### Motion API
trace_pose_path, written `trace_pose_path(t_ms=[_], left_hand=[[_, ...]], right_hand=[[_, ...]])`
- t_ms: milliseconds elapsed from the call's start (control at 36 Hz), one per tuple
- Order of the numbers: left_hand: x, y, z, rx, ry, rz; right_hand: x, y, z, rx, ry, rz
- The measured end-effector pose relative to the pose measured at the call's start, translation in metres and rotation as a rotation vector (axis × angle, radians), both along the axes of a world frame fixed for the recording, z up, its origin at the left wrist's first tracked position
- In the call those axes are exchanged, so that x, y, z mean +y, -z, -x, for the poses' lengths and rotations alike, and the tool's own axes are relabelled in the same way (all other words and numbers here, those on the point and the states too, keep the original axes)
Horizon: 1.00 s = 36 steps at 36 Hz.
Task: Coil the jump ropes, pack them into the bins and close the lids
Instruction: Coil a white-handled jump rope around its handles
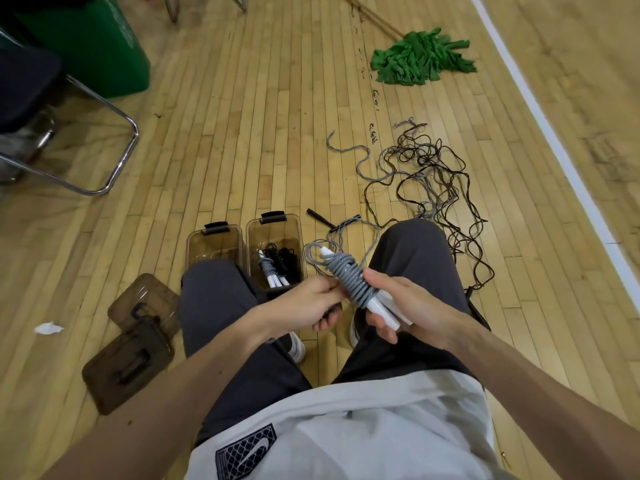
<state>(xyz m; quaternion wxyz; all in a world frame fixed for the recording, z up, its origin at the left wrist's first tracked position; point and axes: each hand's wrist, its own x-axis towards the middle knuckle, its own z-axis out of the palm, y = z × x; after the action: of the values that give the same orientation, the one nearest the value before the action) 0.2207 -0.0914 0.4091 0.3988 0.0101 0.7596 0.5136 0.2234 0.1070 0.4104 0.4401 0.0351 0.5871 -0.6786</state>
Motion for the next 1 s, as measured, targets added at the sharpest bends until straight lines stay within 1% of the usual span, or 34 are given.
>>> trace_pose_path(t_ms=[83, 194, 278, 333, 389, 417, 444, 472, 500, 556, 583, 639, 694, 750, 806, 861, 944, 1000], left_hand=[[0.001, -0.003, 0.001, 0.121, 0.089, 0.096], [-0.003, -0.005, 0.003, 0.333, 0.273, 0.298], [-0.006, -0.006, 0.001, 0.513, 0.476, 0.536], [-0.006, -0.01, -0.002, 0.65, 0.563, 0.698], [-0.005, -0.012, -0.004, 0.779, 0.611, 0.823], [-0.005, -0.013, -0.005, 0.808, 0.612, 0.863], [-0.005, -0.013, -0.005, 0.796, 0.583, 0.873], [-0.005, -0.012, -0.003, 0.716, 0.499, 0.824], [-0.006, -0.011, -0.002, 0.579, 0.376, 0.708], [-0.005, -0.007, 0.002, 0.25, 0.064, 0.366], [-0.006, -0.005, 0.003, 0.119, -0.055, 0.224], [-0.012, 0.0, 0.007, -0.106, -0.241, 0.004], [-0.024, 0.002, 0.011, -0.276, -0.391, -0.188], [-0.038, 0.004, 0.015, -0.394, -0.52, -0.335], [-0.052, 0.004, 0.02, -0.476, -0.65, -0.409], [-0.064, 0.001, 0.024, -0.504, -0.791, -0.443], [-0.08, 0.003, 0.033, -0.501, -0.994, -0.49], [-0.092, 0.007, 0.039, -0.498, -1.095, -0.504]], right_hand=[[0.0, -0.001, -0.001, 0.078, 0.0, -0.089], [-0.003, -0.001, -0.003, 0.126, -0.015, -0.151], [-0.006, -0.002, -0.005, 0.152, -0.01, -0.176], [-0.008, -0.002, -0.005, 0.162, -0.012, -0.188], [-0.01, 0.0, -0.004, 0.179, -0.01, -0.204], [-0.012, 0.0, -0.004, 0.194, -0.007, -0.22], [-0.013, 0.001, -0.003, 0.216, -0.004, -0.24], [-0.014, 0.002, -0.002, 0.249, -0.002, -0.264], [-0.016, 0.002, -0.001, 0.294, -0.004, -0.295], [-0.021, 0.003, 0.001, 0.403, -0.024, -0.393], [-0.025, 0.003, 0.003, 0.464, -0.037, -0.453], [-0.034, 0.005, 0.007, 0.551, -0.065, -0.526], [-0.045, 0.007, 0.013, 0.541, -0.084, -0.513], [-0.056, 0.009, 0.023, 0.494, -0.103, -0.482], [-0.066, 0.011, 0.032, 0.498, -0.137, -0.499], [-0.079, 0.012, 0.041, 0.597, -0.201, -0.584], [-0.106, 0.016, 0.054, 0.791, -0.332, -0.767], [-0.124, 0.022, 0.062, 0.896, -0.408, -0.845]])
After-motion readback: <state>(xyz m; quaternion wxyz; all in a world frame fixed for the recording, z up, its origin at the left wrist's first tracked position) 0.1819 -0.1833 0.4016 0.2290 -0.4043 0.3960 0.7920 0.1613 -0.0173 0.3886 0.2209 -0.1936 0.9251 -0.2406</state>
